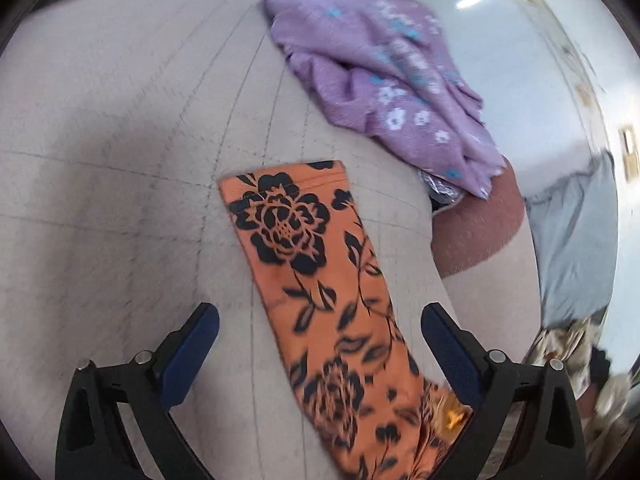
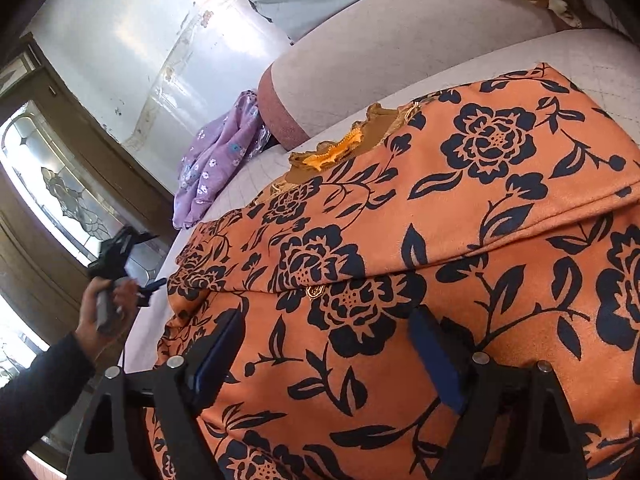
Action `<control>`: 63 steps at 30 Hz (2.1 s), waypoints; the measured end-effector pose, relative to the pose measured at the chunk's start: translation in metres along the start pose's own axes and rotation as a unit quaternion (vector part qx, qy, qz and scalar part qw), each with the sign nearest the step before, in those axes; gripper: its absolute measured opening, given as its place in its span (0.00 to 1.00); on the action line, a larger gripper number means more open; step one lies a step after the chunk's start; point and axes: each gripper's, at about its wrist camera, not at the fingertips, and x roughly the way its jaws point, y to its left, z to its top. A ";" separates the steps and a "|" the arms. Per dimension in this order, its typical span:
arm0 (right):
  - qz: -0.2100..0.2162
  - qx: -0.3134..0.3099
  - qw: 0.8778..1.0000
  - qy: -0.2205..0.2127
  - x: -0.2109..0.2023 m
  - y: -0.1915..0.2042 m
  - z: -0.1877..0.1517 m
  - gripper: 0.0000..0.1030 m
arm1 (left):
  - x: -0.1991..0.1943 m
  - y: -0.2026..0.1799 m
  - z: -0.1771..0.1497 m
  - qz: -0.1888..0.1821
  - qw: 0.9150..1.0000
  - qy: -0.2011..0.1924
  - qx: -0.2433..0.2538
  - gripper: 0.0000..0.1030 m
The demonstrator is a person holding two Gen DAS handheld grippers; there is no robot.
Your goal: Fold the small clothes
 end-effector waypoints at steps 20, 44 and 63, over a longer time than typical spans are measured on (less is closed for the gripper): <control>0.002 -0.001 1.000 -0.003 0.003 -0.001 -0.001 0.84 | -0.046 -0.081 0.003 0.099 0.976 -0.105 0.164 0.04; 0.015 0.010 1.000 -0.013 -0.002 -0.002 -0.001 0.84 | -0.096 -0.353 -0.285 -0.061 0.863 -0.110 0.489 0.12; -0.008 0.045 0.999 0.025 -0.009 0.005 0.019 0.83 | -0.031 -0.107 -0.215 0.192 0.912 -0.014 0.362 0.69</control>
